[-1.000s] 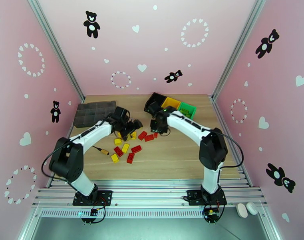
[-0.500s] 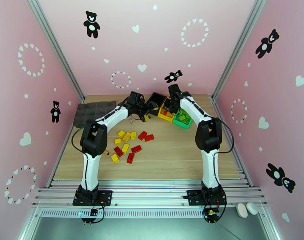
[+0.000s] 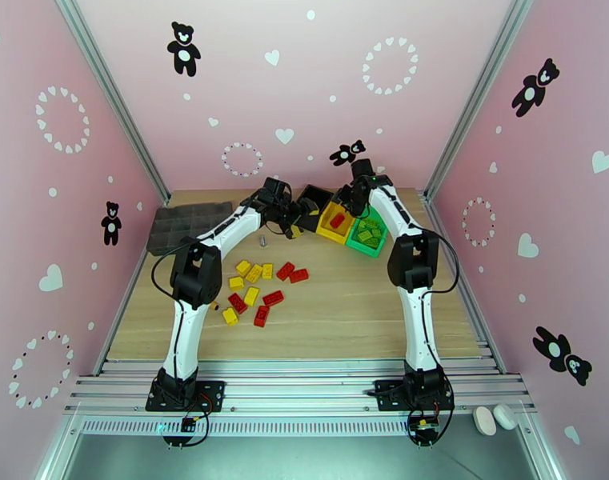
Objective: Sort the legos into containers by color
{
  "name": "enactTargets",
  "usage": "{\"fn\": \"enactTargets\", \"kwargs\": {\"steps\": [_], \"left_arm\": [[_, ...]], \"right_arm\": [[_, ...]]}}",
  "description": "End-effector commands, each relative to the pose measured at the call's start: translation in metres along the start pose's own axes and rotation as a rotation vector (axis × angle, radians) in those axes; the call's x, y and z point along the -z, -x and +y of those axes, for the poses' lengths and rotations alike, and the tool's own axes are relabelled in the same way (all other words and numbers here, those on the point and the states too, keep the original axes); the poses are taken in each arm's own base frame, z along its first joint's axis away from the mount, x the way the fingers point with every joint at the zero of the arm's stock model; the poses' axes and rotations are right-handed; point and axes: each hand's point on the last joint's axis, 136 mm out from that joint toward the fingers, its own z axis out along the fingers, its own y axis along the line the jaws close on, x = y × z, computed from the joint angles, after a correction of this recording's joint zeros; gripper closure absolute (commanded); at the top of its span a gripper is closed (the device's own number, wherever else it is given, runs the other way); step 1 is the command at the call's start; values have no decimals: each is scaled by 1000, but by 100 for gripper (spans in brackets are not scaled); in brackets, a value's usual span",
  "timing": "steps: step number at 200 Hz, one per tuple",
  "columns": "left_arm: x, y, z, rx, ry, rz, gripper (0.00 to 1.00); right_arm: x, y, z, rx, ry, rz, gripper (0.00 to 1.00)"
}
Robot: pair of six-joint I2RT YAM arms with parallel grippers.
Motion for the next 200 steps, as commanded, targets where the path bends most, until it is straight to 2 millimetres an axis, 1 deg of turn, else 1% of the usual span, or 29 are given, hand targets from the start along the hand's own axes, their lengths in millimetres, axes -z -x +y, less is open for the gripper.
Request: {"fn": "enactTargets", "kwargs": {"steps": [1,16,26,38,53,85,104,115,124,135,156,177,190,200], "left_arm": [[34,-4,-5,-58,41,-54,8],[48,-9,3,-77,77,-82,9],[59,-13,10,-90,113,-105,9],[72,-16,24,-91,170,-133,9],[88,-22,44,-80,235,-163,9],[120,-34,88,-31,314,-217,9],[133,-42,113,2,348,-231,9],[141,-48,125,19,363,-239,9],[147,-51,133,27,369,-248,9],[153,-56,143,41,381,-253,8],[163,-65,160,66,394,-256,8],[171,-74,173,87,402,-260,8],[175,-80,180,95,407,-259,8],[178,-83,183,98,410,-263,8]], "right_arm": [[23,-4,12,57,-4,-11,40],[35,-12,18,101,-9,-16,38],[43,-22,26,144,-7,-17,36],[49,-35,35,194,-8,-11,33],[51,-59,43,255,-12,22,30],[47,-118,46,390,-67,110,26],[42,-154,38,465,-117,168,24],[38,-179,35,509,-133,209,24],[36,-199,36,559,-123,236,23],[34,-225,33,619,-128,268,22],[31,-269,19,707,-155,332,21],[30,-307,4,763,-173,381,21],[29,-329,-2,791,-180,407,21],[30,-345,-3,814,-173,425,21]]}}
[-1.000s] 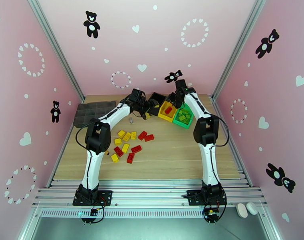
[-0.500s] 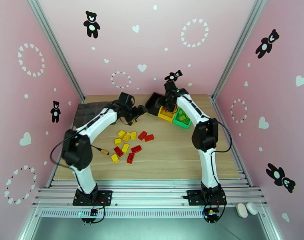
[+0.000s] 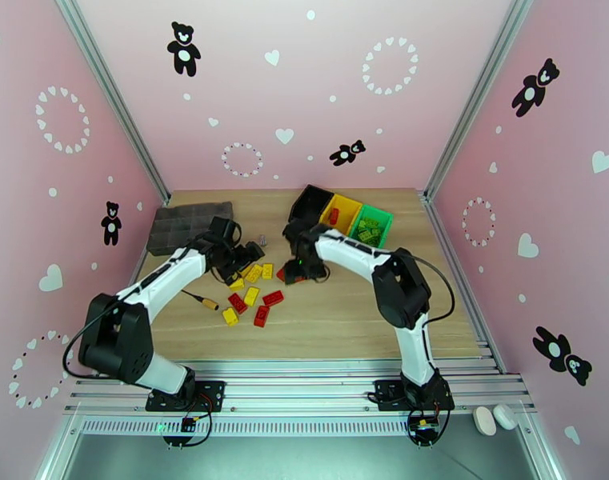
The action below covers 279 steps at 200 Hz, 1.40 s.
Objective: Sort the legos into containers by color
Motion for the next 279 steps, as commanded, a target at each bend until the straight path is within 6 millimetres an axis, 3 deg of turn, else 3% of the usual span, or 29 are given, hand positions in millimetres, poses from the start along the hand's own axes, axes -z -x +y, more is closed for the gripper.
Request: {"fn": "enactTargets", "kwargs": {"steps": [1,36,66,163,212,230,279], "left_arm": [[8,-3,15,4,18,-20,8],[12,-9,30,26,28,-21,7],[13,-10,39,47,29,-16,8],[27,-10,44,49,34,-45,7],[35,-1,66,148,18,-67,7],[38,2,73,164,22,-68,7],[32,0,73,181,9,-46,7]], "right_arm": [[12,-13,20,63,18,-48,21],[-5,-37,43,106,-1,-12,22],[-19,-46,46,121,-63,11,22],[-37,-3,57,143,-142,13,15],[-38,18,49,67,-129,14,15],[-37,22,47,52,-124,18,21],[-35,24,53,42,-76,14,50]]}}
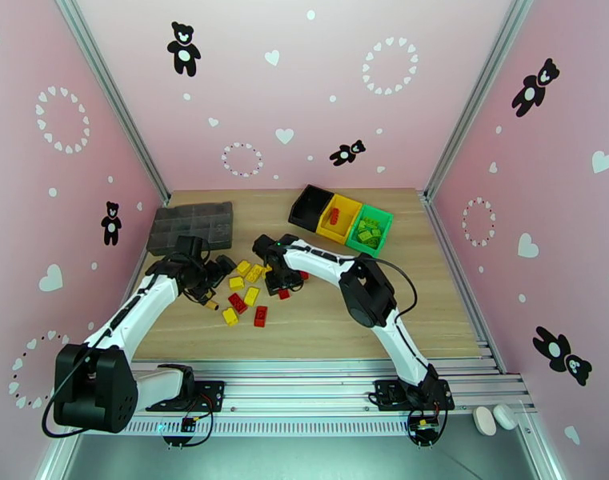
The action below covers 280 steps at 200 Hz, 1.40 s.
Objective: Sort the legos into containers by color
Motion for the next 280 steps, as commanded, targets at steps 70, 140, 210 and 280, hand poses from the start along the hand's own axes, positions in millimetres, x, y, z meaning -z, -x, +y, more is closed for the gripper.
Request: {"fn": "enactTargets", "kwargs": {"steps": [70,140,210,280], "left_arm": [[-17,-14,-10,12,-48,87,7],[-47,-30,-76,-33,-149,184,7],[-81,-52,-187,-141,-305,332,7],[-95,-60,-276,-198,-417,391,9]], "right_arm": [[17,9,6,-60,103,-8,68],[69,31,-33,-163,174,-116,68],[102,71,-146,-385,152,-223,67],[123,144,-238,-604,154,-368,65]]}}
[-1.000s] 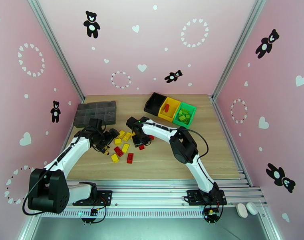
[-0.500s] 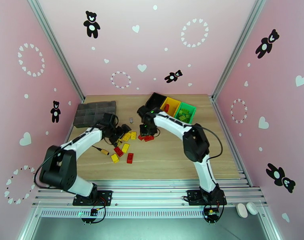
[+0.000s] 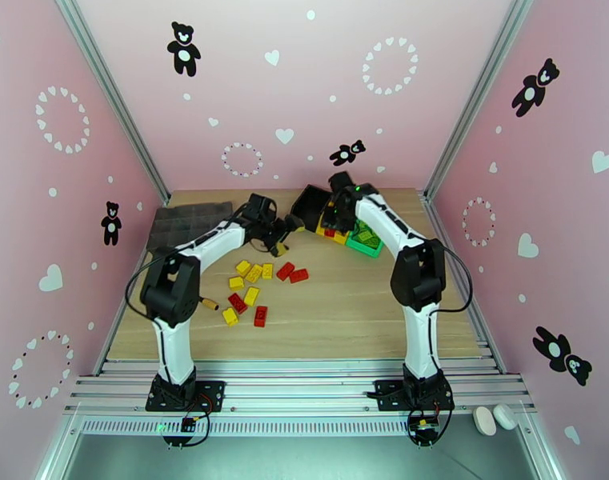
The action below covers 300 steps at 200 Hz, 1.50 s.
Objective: Sort the legos into containers by color
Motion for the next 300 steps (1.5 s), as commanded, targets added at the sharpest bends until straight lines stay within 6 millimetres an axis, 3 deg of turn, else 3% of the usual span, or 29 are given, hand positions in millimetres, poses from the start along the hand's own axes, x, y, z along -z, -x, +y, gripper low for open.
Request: {"fn": "enactTargets", "kwargs": {"steps": [1,40,55,88,128,160,201,234,269,300], "left_arm": [[-1,-1,-25,-13,-44,31,9],[5,2,-27,-52,-6,22,9],[12,2,-21,-68,28,11,9],[30,0,0,-115,139,-10,11],[55,-10,38,-173,315,-36,14],[78,-23,74,-205,444,-52,15],[107,-48,118,-212,568,-55,17],[114,-80,148,-236,647,-16,19],[114,-118,175,-286,741,35,21],[111,-143,198,-316,796,74,24]], "right_arm": [[-12,23,-8,-63,-7,-16,65],[-21,60,-23,-142,5,-60,61],[-23,66,-30,-162,5,-70,54],[-26,66,-34,-157,10,-57,36],[-14,53,-25,-101,3,-47,35],[-2,20,-3,-9,-14,-14,32],[-3,-49,25,92,-33,79,29],[-7,-103,37,135,-53,145,29],[-14,-147,28,116,-82,193,29],[-10,-165,11,79,-100,199,29]]}}
